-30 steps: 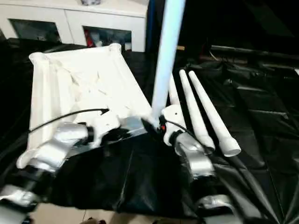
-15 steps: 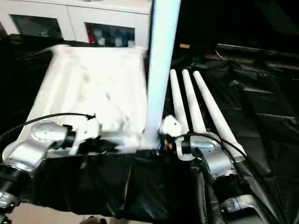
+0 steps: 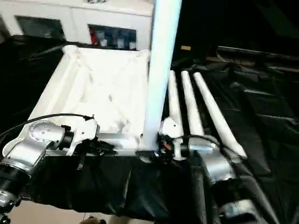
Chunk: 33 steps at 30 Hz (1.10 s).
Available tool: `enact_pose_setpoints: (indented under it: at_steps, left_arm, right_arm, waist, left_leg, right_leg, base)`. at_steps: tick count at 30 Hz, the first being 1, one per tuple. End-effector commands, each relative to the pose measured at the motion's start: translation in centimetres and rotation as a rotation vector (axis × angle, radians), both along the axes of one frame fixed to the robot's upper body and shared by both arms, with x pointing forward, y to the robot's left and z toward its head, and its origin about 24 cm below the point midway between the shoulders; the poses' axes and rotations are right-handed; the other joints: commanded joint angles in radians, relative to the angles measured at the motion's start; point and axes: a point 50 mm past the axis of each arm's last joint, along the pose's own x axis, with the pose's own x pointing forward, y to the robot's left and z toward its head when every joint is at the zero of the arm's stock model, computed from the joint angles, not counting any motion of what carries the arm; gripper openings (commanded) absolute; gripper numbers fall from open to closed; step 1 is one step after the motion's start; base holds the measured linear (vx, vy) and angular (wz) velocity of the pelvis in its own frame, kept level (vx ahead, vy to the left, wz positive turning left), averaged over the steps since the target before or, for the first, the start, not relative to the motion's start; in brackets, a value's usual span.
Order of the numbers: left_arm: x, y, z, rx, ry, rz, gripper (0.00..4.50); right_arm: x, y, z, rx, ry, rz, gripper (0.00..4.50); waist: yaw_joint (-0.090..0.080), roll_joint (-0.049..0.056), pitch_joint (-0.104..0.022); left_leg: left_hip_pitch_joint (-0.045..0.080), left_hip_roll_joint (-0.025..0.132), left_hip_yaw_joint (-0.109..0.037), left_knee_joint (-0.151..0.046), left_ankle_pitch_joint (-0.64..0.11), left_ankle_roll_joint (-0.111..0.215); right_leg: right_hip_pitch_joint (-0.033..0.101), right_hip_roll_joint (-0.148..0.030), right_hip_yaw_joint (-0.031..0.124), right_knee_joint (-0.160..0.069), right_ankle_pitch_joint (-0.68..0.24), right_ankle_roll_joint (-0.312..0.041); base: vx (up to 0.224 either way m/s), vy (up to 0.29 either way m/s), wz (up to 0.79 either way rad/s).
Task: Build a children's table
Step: Rotate leg to tighten
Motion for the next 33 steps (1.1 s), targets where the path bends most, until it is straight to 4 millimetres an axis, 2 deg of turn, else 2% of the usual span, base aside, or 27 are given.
enact_pose_setpoints:
  at_steps: [1, 2, 4, 5, 7, 9, 11, 12, 13, 14, 15, 16, 17, 18, 19, 20, 21, 22, 24, 25, 27, 28, 29, 30, 33]
  left_arm:
    - [1.0, -1.5, -0.8, -0.006, -0.03, 0.154, 0.0]
    - [1.1, -1.8, -0.8, -0.011, -0.035, 0.167, 0.0]
    - [1.6, -2.9, -0.7, -0.033, -0.063, 0.226, 0.0]
    - [1.7, -3.7, -0.7, -0.051, -0.071, 0.253, 0.0]
    - [1.6, -5.4, -0.6, -0.086, -0.08, 0.284, 0.0]
    - [1.4, -6.3, -0.7, -0.099, -0.083, 0.286, 0.0]
    - [1.2, -6.9, -0.7, -0.103, -0.084, 0.28, 0.0]
    - [1.1, -7.2, -0.8, -0.103, -0.086, 0.272, 0.0]
    - [1.1, -7.2, -0.8, -0.103, -0.086, 0.272, 0.0]
    - [0.8, -7.3, -1.0, -0.092, -0.09, 0.253, 0.0]
    - [0.6, -7.3, -1.1, -0.088, -0.087, 0.228, 0.0]
    - [0.4, -7.0, -1.2, -0.078, -0.09, 0.202, 0.0]
    - [0.4, -7.0, -1.2, -0.078, -0.09, 0.202, 0.0]
    - [0.2, -6.7, -1.2, -0.073, -0.091, 0.182, 0.0]
    - [0.2, -6.7, -1.2, -0.073, -0.091, 0.182, 0.0]
    - [0.2, -6.5, -1.2, -0.068, -0.089, 0.169, 0.0]
    - [-0.2, -5.1, -1.2, -0.034, -0.081, 0.109, 0.0]
    - [-0.2, -4.5, -1.3, -0.018, -0.077, 0.098, 0.0]
    - [-0.3, -4.0, -1.3, -0.005, -0.074, 0.081, 0.0]
    - [-0.3, -4.0, -1.3, -0.005, -0.074, 0.081, 0.0]
    - [-0.3, -3.0, -1.2, 0.013, -0.067, 0.052, 0.0]
    - [-0.5, -2.6, -1.0, 0.01, -0.053, 0.026, 0.0]
    - [-0.5, -2.4, -1.0, 0.006, -0.044, 0.011, 0.0]
    - [-0.7, -2.1, -0.8, -0.003, -0.031, -0.018, 0.0]
    - [-0.8, -1.8, -0.7, 0.001, -0.023, -0.045, 0.0]
  right_arm:
    - [0.3, 2.0, -1.4, -0.003, 0.025, -0.123, 2.8]
    - [0.3, 2.2, -1.5, -0.003, 0.027, -0.146, 2.79]
    - [0.8, 3.0, -1.9, -0.001, 0.038, -0.262, 2.79]
    - [1.1, 3.4, -2.2, 0.005, 0.05, -0.34, 2.79]
    - [1.4, 4.6, -2.4, 0.015, 0.065, -0.441, 2.79]
    - [1.6, 5.2, -2.4, 0.018, 0.066, -0.469, 2.79]
    - [1.6, 5.6, -2.4, 0.022, 0.065, -0.475, 2.79]
    - [1.7, 5.9, -2.3, 0.028, 0.061, -0.48, 2.79]
    - [1.7, 5.9, -2.3, 0.028, 0.061, -0.48, 2.79]
    - [1.7, 6.1, -2.0, 0.036, 0.04, -0.465, 2.79]
    - [1.9, 6.0, -1.7, 0.046, 0.013, -0.453, 3.34]
    - [1.9, 5.7, -1.4, 0.05, -0.017, -0.43, 3.48]
    - [1.9, 5.7, -1.4, 0.05, -0.017, -0.43, 3.48]
    - [2.0, 5.5, -1.2, 0.052, -0.035, -0.41, 3.48]
    - [2.0, 5.5, -1.2, 0.052, -0.035, -0.41, 3.54]
    - [2.0, 5.4, -1.1, 0.058, -0.039, -0.39, 3.84]
    - [1.7, 4.5, -0.5, 0.069, -0.065, -0.284, 3.93]
    - [1.6, 4.2, -0.3, 0.073, -0.068, -0.247, 3.97]
    - [1.4, 3.9, -0.1, 0.067, -0.074, -0.192, 3.97]
    - [1.4, 3.9, -0.1, 0.067, -0.074, -0.192, 3.97]
    - [0.8, 3.1, 0.1, 0.04, -0.079, -0.082, 3.97]
    - [0.4, 2.7, 0.1, 0.025, -0.076, -0.017, 3.97]
    - [0.2, 2.4, 0.1, 0.017, -0.073, 0.019, 3.97]
    - [-0.1, 2.1, 0.1, 0.012, -0.062, 0.069, 3.97]
    - [-0.4, 1.6, 0.1, 0.007, -0.043, 0.122, 3.97]
  waist:
    - [-0.008, 0.003, -0.04]
    - [-0.008, 0.001, -0.04]
    - [-0.013, -0.004, -0.04]
    - [-0.017, 0.001, -0.037]
    - [-0.026, -0.003, -0.037]
    - [-0.027, -0.001, -0.037]
    - [-0.028, -0.002, -0.038]
    - [-0.025, -0.001, -0.038]
    - [-0.027, -0.001, -0.039]
    - [-0.025, 0.0, -0.04]
    - [-0.026, 0.0, -0.042]
    - [-0.025, 0.0, -0.044]
    - [-0.025, 0.0, -0.044]
    - [-0.025, 0.005, -0.044]
    - [-0.026, 0.002, -0.045]
    - [-0.025, 0.002, -0.045]
    - [-0.024, 0.002, -0.045]
    - [-0.022, 0.007, -0.047]
    - [-0.026, 0.003, -0.048]
    - [-0.023, 0.003, -0.049]
    - [-0.021, 0.004, -0.052]
    - [-0.021, 0.004, -0.052]
    - [-0.021, 0.004, -0.052]
    - [-0.021, 0.003, -0.055]
    - [-0.02, 0.002, -0.053]
  left_leg:
    - [0.017, 0.051, -0.028, -0.07, -0.281, -0.014]
    - [0.018, 0.049, -0.034, -0.073, -0.305, -0.022]
    - [0.013, 0.048, -0.037, -0.076, -0.312, -0.02]
    - [0.019, 0.05, -0.036, -0.076, -0.326, -0.023]
    - [0.016, 0.048, -0.039, -0.076, -0.336, -0.023]
    - [0.018, 0.047, -0.038, -0.075, -0.337, -0.019]
    - [0.014, 0.045, -0.038, -0.075, -0.333, -0.008]
    - [0.015, 0.046, -0.036, -0.074, -0.33, -0.002]
    - [0.01, 0.045, -0.037, -0.076, -0.321, 0.003]
    - [0.01, 0.046, -0.036, -0.076, -0.312, 0.004]
    - [0.009, 0.047, -0.034, -0.075, -0.304, 0.007]
    - [0.005, 0.046, -0.033, -0.074, -0.29, 0.012]
    - [0.005, 0.046, -0.033, -0.074, -0.29, 0.012]
    - [0.005, 0.046, -0.031, -0.073, -0.277, 0.016]
    - [0.004, 0.046, -0.03, -0.073, -0.273, 0.02]
    - [0.003, 0.046, -0.03, -0.073, -0.266, 0.022]
    - [0.002, 0.045, -0.03, -0.072, -0.262, 0.028]
    - [0.001, 0.046, -0.03, -0.07, -0.257, 0.035]
    - [-0.003, 0.045, -0.027, -0.069, -0.221, 0.045]
    - [0.0, 0.045, -0.026, -0.067, -0.213, 0.047]
    - [-0.003, 0.045, -0.024, -0.063, -0.16, 0.065]
    - [-0.001, 0.045, -0.022, -0.061, -0.147, 0.073]
    - [-0.001, 0.045, -0.022, -0.061, -0.147, 0.073]
    - [-0.002, 0.045, -0.021, -0.057, -0.13, 0.091]
    - [-0.001, 0.047, -0.018, -0.057, -0.128, 0.101]
  right_leg:
    - [0.023, -0.093, 0.052, -0.098, -0.409, -0.17]
    - [0.025, -0.096, 0.05, -0.105, -0.467, -0.147]
    - [0.026, -0.095, 0.05, -0.109, -0.49, -0.124]
    - [0.017, -0.094, 0.052, -0.111, -0.494, -0.122]
    - [0.017, -0.096, 0.052, -0.114, -0.515, -0.114]
    - [0.013, -0.095, 0.053, -0.116, -0.514, -0.112]
    - [0.016, -0.093, 0.053, -0.115, -0.499, -0.109]
    - [0.012, -0.093, 0.056, -0.116, -0.484, -0.107]
    - [0.017, -0.092, 0.055, -0.113, -0.463, -0.109]
    - [0.017, -0.091, 0.055, -0.111, -0.447, -0.111]
    - [0.017, -0.09, 0.056, -0.108, -0.41, -0.119]
    - [0.021, -0.09, 0.056, -0.103, -0.367, -0.132]
    - [0.021, -0.09, 0.056, -0.103, -0.367, -0.132]
    - [0.022, -0.088, 0.057, -0.1, -0.336, -0.143]
    - [0.023, -0.087, 0.057, -0.098, -0.316, -0.15]
    - [0.024, -0.087, 0.057, -0.097, -0.306, -0.154]
    - [0.026, -0.088, 0.056, -0.096, -0.299, -0.158]
    - [0.03, -0.088, 0.057, -0.093, -0.281, -0.161]
    - [0.033, -0.087, 0.056, -0.089, -0.231, -0.174]
    - [0.034, -0.087, 0.056, -0.088, -0.219, -0.179]
    - [0.039, -0.082, 0.054, -0.076, -0.121, -0.2]
    - [0.038, -0.08, 0.053, -0.073, -0.082, -0.214]
    - [0.038, -0.08, 0.053, -0.073, -0.082, -0.214]
    - [0.043, -0.08, 0.052, -0.064, -0.03, -0.234]
    - [0.04, -0.079, 0.05, -0.064, -0.017, -0.251]
  base:
    - [-0.051, 0.001, -0.02]
    - [-0.063, 0.005, -0.03]
    - [-0.059, 0.016, -0.07]
    - [0.0, 0.0, 0.0]
    - [0.0, 0.0, 0.0]
    - [0.0, 0.0, 0.0]
    - [0.0, 0.0, 0.0]
    - [0.0, 0.0, 0.0]
    - [0.0, 0.0, 0.0]
    - [0.0, 0.0, 0.0]
    - [0.0, 0.0, 0.0]
    - [0.0, 0.0, 0.0]
    - [0.0, 0.0, 0.0]
    - [0.0, 0.0, 0.0]
    - [0.0, 0.0, 0.0]
    - [0.0, 0.0, 0.0]
    - [0.0, 0.0, 0.0]
    - [0.0, 0.0, 0.0]
    - [0.0, 0.0, 0.0]
    - [0.0, 0.0, 0.0]
    - [0.0, 0.0, 0.0]
    - [0.0, 0.0, 0.0]
    - [0.0, 0.0, 0.0]
    - [0.0, 0.0, 0.0]
    - [0.0, 0.0, 0.0]
